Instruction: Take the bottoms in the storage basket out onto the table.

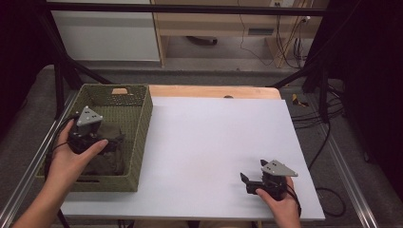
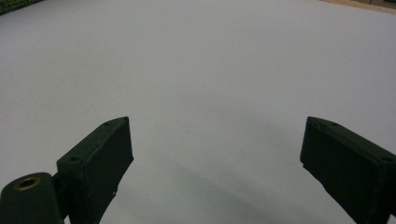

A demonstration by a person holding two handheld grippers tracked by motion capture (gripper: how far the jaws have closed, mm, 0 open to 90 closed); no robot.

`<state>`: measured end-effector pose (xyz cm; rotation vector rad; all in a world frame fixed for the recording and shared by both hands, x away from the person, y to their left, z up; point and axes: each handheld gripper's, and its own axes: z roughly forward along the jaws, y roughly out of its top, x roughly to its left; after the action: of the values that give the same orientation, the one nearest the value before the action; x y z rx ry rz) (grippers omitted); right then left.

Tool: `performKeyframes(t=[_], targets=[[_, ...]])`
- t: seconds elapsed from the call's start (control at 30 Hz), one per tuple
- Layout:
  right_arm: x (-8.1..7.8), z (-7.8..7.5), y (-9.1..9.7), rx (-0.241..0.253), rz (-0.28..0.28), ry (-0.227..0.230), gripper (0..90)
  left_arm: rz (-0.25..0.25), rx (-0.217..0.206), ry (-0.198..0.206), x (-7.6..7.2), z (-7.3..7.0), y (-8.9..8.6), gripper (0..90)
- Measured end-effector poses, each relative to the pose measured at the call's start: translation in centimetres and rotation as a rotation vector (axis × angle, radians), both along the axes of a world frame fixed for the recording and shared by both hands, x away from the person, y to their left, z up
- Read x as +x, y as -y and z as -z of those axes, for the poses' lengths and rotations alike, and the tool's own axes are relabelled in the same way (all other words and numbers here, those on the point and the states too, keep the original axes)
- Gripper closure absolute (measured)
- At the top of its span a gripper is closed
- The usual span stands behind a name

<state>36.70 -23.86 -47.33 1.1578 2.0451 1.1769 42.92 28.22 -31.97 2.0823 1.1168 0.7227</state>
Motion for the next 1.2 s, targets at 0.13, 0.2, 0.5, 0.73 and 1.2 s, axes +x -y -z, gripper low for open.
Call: performKeyframes(t=[0.13,0.2,0.5,0.73,1.2], targets=[[0.1,0.1,-0.1,-0.001,-0.001,-0.005,9.3,-0.025,0.017,-0.014,0.7,-0.2,-1.0,7.4],[0.1,0.1,-0.1,-0.003,-0.001,-0.006,9.3,-0.037,0.028,-0.012,0.9,-0.1,-1.3,8.6],[0.1,0.1,-0.1,-0.004,-0.004,-0.018,9.1,-0.071,0.037,-0.03,1.6,0.4,-2.4,9.7],[0.1,0.2,-0.2,-0.008,-0.01,-0.021,8.9,-0.091,0.047,-0.043,1.8,0.6,-3.2,9.5],[0.1,0.2,-0.3,-0.008,-0.018,-0.028,8.3,-0.148,0.065,-0.112,3.3,0.9,-4.6,9.9]])
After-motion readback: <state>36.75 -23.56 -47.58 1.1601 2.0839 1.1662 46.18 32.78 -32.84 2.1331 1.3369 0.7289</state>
